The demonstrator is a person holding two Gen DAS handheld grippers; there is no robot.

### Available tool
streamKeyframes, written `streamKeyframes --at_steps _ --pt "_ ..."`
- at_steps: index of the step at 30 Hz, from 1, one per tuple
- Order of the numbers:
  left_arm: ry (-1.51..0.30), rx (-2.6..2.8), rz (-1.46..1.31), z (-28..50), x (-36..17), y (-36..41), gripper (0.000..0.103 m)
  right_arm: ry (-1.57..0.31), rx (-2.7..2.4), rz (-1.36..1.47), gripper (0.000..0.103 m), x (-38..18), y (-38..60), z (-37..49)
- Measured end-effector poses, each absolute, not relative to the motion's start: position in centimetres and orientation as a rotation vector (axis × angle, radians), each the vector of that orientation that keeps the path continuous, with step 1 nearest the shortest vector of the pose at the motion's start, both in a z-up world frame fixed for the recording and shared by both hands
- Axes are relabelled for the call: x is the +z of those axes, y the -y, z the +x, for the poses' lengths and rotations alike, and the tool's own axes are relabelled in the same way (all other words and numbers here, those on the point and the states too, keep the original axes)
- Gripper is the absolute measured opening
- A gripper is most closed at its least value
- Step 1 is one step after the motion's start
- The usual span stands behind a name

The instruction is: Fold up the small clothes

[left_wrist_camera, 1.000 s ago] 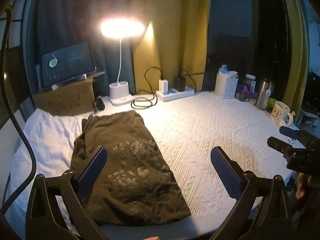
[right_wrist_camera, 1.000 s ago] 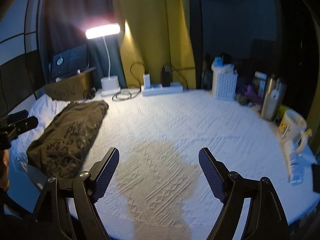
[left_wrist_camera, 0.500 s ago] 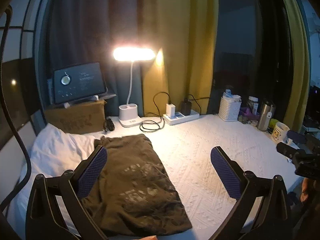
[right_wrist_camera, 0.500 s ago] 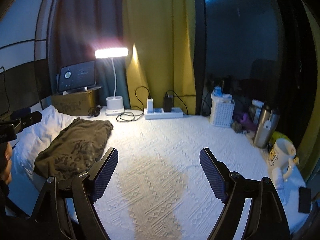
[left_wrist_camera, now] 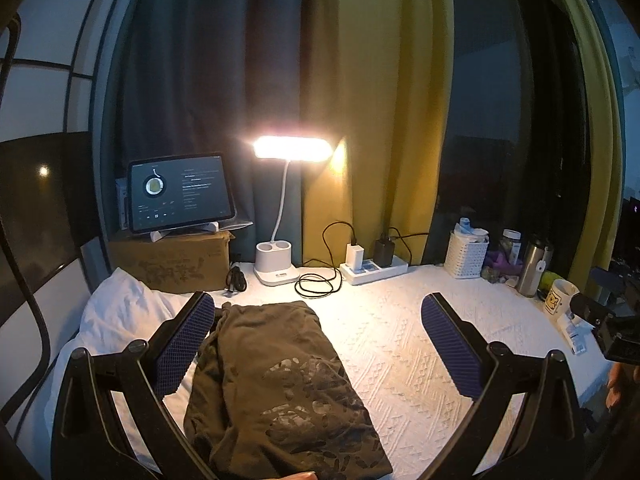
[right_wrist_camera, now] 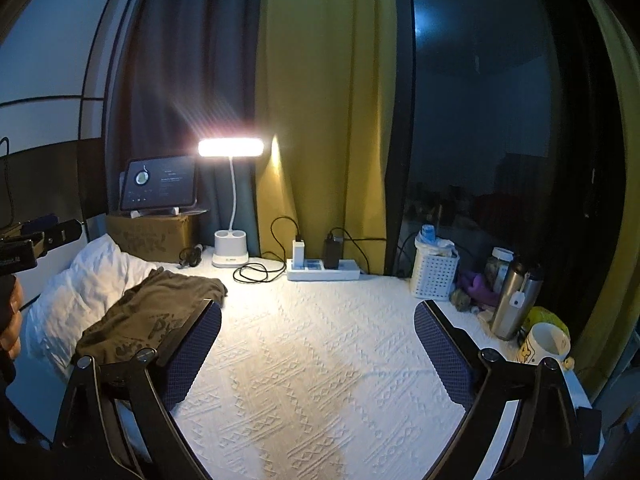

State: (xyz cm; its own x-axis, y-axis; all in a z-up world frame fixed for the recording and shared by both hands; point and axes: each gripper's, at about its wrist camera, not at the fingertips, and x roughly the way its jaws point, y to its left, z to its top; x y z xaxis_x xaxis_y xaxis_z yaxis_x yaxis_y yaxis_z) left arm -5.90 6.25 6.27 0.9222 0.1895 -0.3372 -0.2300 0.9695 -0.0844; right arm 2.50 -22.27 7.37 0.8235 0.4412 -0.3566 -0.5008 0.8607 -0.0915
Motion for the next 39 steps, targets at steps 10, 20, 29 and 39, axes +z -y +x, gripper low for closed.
streamKeyframes --at_steps 10,20,29,39 --pt "-0.359 0.233 -0.142 -5.9 5.5 -7.0 0.102 -0.366 0.52 -0.196 0.098 6.4 21.2 3.0" --pt "-0.368 0.231 -0.141 -5.7 5.2 -6.9 0.102 -0.371 0.522 -0.198 0.098 6.2 21.0 3.1" --pt "-0.38 0.23 -0.138 -5.6 5.2 -6.7 0.102 -0.371 0.524 -0.199 0.098 6.2 21.2 3.2" --pt "-0.381 0.227 -0.139 -5.5 5.2 -6.7 0.102 -0.372 0.522 -0.198 0.098 6.1 21.1 3.1"
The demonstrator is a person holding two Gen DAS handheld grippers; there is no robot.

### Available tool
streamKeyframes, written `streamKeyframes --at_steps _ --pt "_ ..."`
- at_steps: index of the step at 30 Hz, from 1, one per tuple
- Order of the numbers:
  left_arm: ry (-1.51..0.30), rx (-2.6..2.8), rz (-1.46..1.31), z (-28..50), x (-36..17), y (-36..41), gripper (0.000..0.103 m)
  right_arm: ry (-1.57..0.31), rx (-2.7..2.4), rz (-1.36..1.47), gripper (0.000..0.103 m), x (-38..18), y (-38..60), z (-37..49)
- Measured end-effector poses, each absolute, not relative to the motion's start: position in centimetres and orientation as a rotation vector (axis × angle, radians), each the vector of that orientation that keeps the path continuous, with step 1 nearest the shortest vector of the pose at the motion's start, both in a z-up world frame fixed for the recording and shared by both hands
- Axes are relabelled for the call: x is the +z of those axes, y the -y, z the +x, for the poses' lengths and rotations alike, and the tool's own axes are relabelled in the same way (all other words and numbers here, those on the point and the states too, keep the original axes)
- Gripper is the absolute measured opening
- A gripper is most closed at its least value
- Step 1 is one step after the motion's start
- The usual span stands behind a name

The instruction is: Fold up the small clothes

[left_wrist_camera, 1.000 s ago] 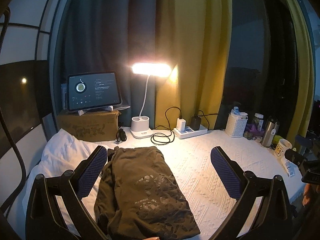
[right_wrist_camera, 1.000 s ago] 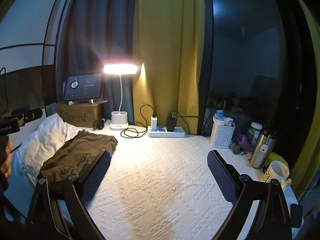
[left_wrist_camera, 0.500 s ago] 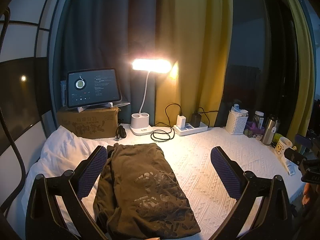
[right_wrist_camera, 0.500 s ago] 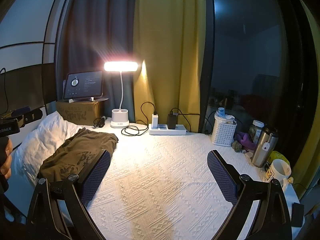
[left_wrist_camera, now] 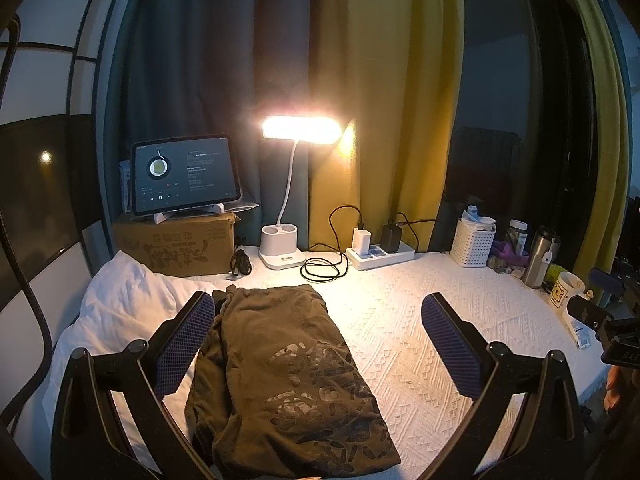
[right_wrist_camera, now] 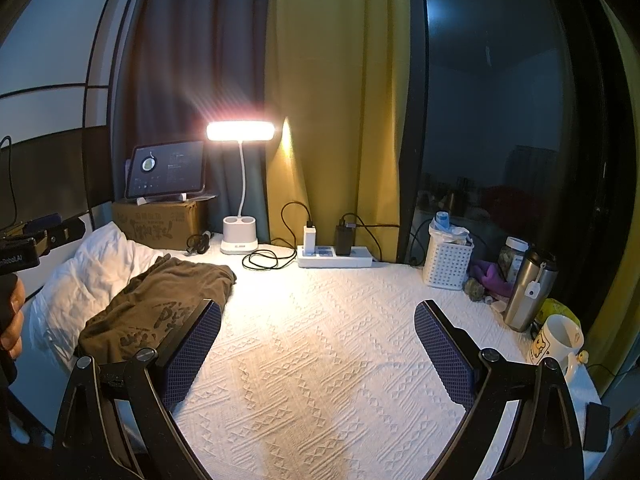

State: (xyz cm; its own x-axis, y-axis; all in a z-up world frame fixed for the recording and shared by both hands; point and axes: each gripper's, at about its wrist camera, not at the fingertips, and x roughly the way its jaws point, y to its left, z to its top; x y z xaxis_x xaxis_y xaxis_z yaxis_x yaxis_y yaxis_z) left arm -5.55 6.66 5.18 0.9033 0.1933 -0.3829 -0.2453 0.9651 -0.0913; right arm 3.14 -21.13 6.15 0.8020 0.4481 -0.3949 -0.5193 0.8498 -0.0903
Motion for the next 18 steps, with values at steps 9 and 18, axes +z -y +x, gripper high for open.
streamKeyframes --at_steps 9,18 --pt "-0.382 0.219 -0.145 -5.58 5.2 -6.49 0.102 -0.371 0.519 -0.198 0.098 6.03 21.07 3.12" --pt "-0.379 0.22 -0.144 -5.48 5.29 -6.48 0.102 -0.372 0.518 -0.196 0.098 5.9 21.08 3.06"
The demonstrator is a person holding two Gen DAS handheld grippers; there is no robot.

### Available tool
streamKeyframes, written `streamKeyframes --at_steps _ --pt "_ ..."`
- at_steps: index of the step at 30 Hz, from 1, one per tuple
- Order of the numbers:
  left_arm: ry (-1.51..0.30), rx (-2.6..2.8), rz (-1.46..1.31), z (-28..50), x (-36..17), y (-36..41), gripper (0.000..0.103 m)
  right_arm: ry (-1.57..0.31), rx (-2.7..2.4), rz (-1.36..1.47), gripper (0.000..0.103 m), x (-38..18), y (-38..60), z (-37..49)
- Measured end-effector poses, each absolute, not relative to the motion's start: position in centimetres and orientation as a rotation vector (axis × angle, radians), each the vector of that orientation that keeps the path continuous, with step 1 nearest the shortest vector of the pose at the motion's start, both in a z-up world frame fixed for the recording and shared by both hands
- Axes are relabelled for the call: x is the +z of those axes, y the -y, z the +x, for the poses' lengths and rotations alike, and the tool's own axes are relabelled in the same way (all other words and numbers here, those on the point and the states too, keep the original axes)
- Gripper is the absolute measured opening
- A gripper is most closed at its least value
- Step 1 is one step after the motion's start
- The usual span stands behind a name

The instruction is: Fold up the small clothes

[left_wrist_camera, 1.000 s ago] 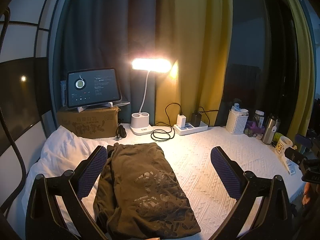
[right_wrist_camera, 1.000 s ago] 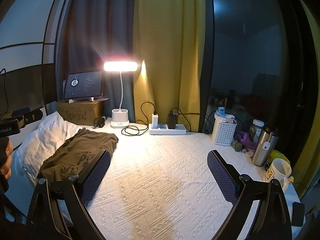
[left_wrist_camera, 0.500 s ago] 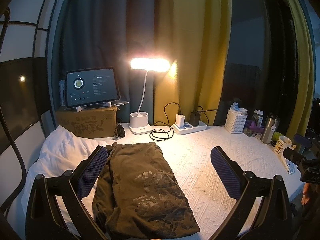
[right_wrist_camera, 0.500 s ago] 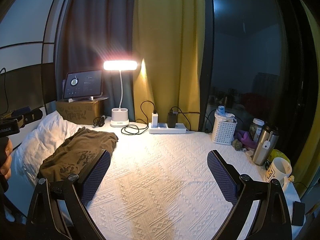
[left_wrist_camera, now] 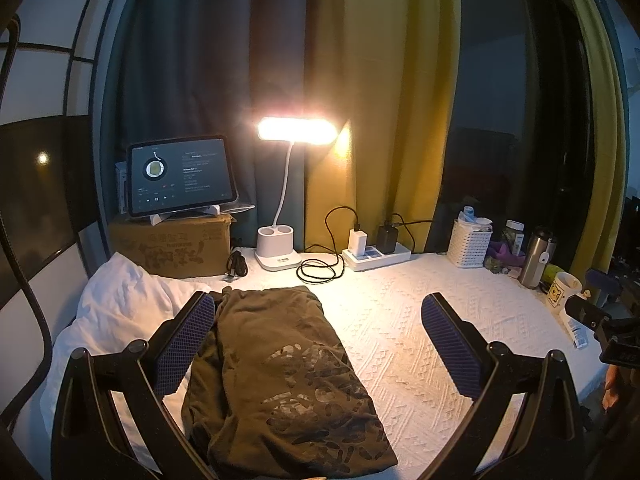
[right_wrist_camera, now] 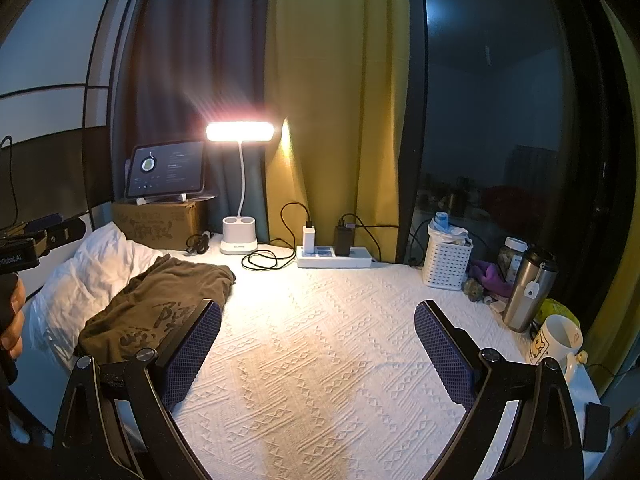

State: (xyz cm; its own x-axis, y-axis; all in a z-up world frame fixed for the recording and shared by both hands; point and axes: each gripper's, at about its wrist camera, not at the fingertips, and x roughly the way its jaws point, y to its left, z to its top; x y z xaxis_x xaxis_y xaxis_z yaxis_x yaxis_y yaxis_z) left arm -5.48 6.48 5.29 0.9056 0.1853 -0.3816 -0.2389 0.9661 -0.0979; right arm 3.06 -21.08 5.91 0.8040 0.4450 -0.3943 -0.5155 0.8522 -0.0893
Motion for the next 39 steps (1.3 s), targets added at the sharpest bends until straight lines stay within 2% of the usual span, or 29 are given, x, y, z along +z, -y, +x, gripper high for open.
streamKeyframes --at_steps 39 --pt "-0.383 0.218 -0.141 -5.32 5.3 -6.42 0.102 -0.389 0.524 -0.202 0.098 5.19 20.23 2.95"
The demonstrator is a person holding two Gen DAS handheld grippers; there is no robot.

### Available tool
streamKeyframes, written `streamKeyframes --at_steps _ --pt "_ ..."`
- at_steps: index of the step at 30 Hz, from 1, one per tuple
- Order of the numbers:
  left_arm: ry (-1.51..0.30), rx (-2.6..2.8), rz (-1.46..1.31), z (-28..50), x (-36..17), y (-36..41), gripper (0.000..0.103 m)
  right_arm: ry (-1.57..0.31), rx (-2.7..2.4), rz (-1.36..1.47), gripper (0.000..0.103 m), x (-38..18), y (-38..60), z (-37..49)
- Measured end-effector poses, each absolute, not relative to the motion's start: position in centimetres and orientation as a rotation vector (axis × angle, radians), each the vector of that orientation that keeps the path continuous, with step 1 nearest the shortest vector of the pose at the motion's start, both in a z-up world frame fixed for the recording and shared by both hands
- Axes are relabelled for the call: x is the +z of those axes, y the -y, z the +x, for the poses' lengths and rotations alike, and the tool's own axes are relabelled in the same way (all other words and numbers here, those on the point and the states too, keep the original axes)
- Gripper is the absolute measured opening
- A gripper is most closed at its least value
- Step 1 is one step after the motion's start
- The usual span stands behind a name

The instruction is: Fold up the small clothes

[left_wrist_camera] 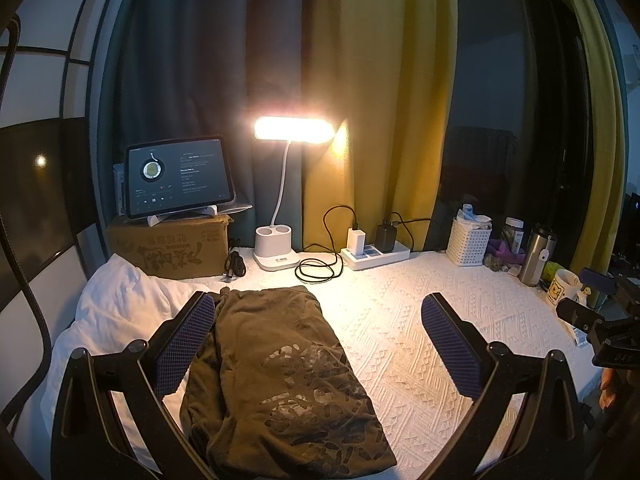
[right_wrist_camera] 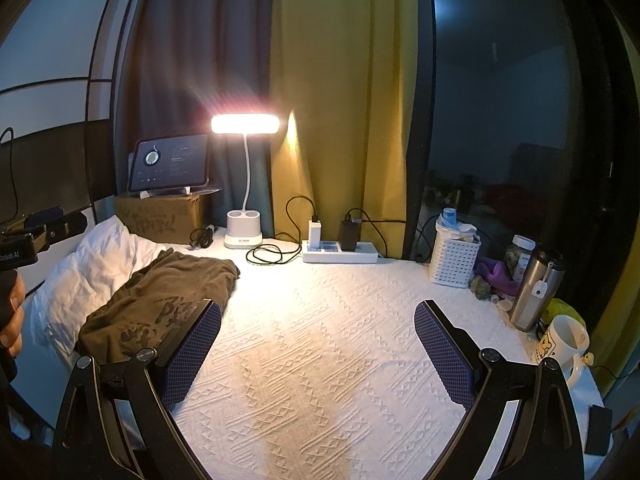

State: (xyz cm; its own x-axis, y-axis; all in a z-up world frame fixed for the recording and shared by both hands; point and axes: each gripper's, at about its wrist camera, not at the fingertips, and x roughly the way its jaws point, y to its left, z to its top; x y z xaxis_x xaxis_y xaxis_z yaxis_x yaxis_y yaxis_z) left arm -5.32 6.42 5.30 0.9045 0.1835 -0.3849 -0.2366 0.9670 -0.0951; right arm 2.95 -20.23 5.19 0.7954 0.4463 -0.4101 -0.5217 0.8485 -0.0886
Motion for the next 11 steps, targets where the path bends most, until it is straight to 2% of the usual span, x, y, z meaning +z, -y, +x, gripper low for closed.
streamKeyframes --at_steps 11 --pt "-0.396 0.188 -0.132 -4.69 4.64 -6.82 0.102 -0.411 0.517 -0.202 0.098 4.48 20.02 3.72"
